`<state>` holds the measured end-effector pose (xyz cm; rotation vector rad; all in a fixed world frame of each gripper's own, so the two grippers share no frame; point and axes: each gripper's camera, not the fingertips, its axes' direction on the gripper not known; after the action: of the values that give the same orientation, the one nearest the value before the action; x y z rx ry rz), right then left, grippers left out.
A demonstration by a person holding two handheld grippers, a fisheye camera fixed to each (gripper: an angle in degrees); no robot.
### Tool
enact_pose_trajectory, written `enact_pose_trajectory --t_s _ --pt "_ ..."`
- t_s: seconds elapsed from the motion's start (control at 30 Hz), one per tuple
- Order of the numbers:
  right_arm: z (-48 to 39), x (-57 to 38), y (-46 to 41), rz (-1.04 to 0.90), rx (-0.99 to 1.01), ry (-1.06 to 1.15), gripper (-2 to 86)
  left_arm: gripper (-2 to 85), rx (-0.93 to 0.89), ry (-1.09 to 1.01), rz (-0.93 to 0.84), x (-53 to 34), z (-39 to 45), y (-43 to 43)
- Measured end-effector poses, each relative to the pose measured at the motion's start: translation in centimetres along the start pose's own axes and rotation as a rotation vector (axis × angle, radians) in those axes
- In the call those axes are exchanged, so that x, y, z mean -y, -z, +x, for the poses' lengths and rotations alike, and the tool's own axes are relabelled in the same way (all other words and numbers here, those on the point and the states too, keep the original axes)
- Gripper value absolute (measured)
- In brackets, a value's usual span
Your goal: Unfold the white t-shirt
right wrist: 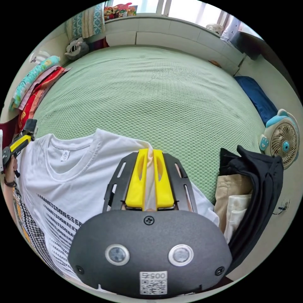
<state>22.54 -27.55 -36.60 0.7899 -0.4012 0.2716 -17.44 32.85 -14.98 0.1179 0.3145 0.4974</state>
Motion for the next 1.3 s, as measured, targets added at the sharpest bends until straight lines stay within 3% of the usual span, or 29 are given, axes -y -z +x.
enact_pose_trajectory --t_s 0.13,0.27,0.37,0.73,1.0,1.1,1.3 --pt "1.0 -1.4 3.6 0.061 0.017 0.006 4.3 3.3 -0.032 0.055 0.085 -1.5 -1.4 2.9" --pt "3.6 -4.9 10.1 0.139 0.174 0.008 7.0 6.4 -0.058 0.125 0.181 -4.4 -3.9 7.8" --pt "3.8 -9.7 13.5 0.135 0.128 0.044 8.3 7.6 -0.089 0.134 0.211 -8.4 -4.8 10.8" --pt "2.0 -30.0 14.8 -0.078 0.105 -0.004 10.7 9.4 -0.318 0.175 -0.013 -29.0 -0.1 7.4" --pt "0.3 -32.8 13.9 -0.071 -0.017 -0.058 0.6 7.6 -0.247 0.251 -0.087 -31.1 1.1 4.1" --pt "2.1 -33.7 14.9 -0.065 0.012 -0.106 -1.0 2.5 -0.262 0.244 -0.082 -31.8 0.5 4.4" --pt "5.3 -35.6 15.7 -0.066 0.132 -0.178 -1.3 0.9 -0.229 0.228 -0.107 -33.0 -0.3 4.2"
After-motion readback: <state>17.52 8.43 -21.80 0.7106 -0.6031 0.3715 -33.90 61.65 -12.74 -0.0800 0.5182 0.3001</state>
